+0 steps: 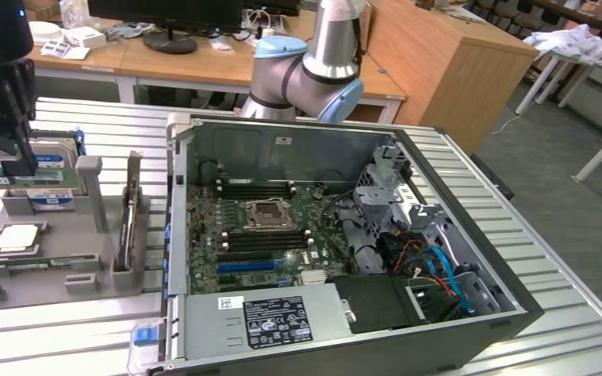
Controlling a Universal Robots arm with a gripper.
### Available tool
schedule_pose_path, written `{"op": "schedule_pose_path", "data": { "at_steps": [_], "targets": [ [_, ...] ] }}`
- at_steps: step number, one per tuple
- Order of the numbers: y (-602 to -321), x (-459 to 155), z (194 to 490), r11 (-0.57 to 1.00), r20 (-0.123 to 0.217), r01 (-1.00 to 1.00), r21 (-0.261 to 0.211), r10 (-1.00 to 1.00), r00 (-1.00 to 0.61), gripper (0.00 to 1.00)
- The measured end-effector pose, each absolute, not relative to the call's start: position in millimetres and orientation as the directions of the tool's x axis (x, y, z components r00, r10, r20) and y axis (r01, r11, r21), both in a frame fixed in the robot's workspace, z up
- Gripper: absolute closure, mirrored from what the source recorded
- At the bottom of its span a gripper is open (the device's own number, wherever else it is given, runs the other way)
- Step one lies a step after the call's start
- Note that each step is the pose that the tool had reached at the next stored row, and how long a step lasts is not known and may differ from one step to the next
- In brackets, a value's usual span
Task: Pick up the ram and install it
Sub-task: 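Pick up the ram and move it above insertion slot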
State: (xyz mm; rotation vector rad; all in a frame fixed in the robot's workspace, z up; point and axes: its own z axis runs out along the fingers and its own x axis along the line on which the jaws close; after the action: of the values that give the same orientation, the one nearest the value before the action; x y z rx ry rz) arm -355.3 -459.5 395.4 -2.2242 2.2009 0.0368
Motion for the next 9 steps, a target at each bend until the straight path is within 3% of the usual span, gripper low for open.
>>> {"op": "schedule_pose_path", "data": {
  "at_steps": [9],
  "targets": [
    [-459.5,-345.8,395.4,-0.011,-0.025,-1.000,0.008,-1.000,0.010,0.88]
  ]
}}
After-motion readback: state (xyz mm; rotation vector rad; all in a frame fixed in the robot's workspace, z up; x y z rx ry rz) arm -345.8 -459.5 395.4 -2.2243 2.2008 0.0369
